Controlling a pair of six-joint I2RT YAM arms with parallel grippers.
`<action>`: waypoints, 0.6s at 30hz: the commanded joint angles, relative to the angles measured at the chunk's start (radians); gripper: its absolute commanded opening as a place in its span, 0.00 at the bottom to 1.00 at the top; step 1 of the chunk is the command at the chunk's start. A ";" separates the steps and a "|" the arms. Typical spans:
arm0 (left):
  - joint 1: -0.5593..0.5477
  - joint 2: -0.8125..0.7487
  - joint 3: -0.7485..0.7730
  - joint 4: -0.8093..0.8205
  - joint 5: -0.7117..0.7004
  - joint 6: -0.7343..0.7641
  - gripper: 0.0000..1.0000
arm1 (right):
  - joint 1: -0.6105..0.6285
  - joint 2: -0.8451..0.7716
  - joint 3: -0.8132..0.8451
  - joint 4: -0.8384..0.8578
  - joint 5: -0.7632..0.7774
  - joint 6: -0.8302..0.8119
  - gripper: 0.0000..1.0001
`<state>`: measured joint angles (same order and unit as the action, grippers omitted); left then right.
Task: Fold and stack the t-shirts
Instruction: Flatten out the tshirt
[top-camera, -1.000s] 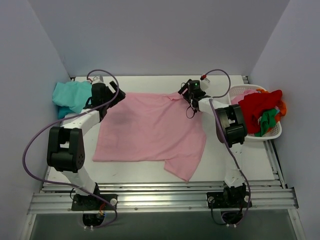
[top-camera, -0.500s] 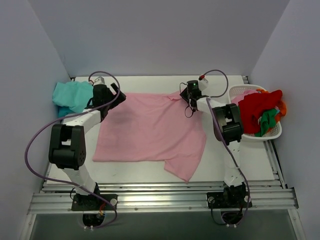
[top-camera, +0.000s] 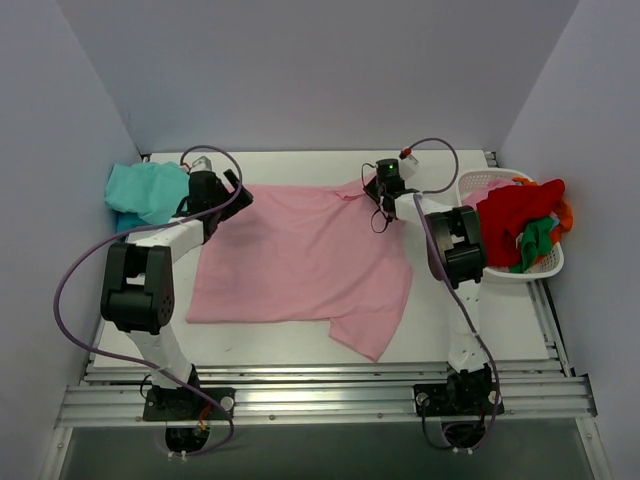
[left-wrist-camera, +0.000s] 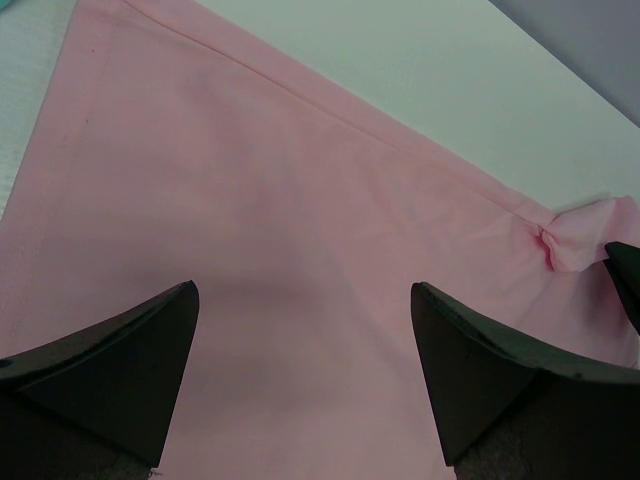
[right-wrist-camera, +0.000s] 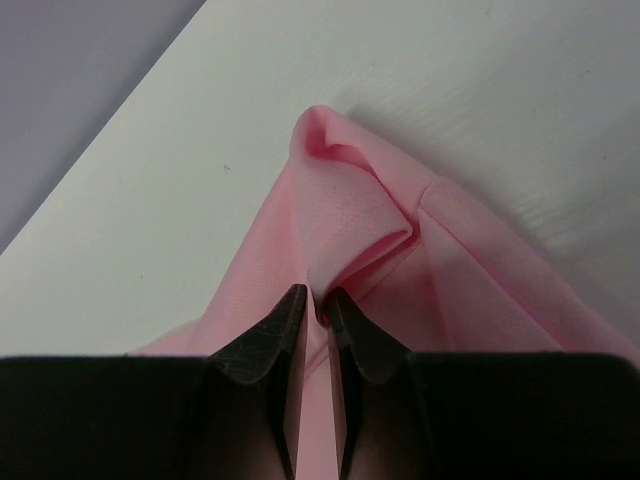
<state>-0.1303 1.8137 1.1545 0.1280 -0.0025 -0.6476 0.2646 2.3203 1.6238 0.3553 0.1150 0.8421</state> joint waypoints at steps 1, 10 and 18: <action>0.001 0.009 0.044 0.058 0.002 0.012 0.96 | -0.013 -0.010 0.021 -0.002 0.006 0.002 0.11; 0.001 0.010 0.045 0.059 0.002 0.014 0.96 | -0.019 0.008 0.028 -0.001 0.002 -0.003 0.00; 0.001 0.016 0.048 0.064 0.002 0.016 0.96 | -0.019 0.024 0.053 0.010 -0.008 0.005 0.00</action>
<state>-0.1303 1.8275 1.1561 0.1326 -0.0025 -0.6464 0.2493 2.3241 1.6283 0.3550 0.1139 0.8413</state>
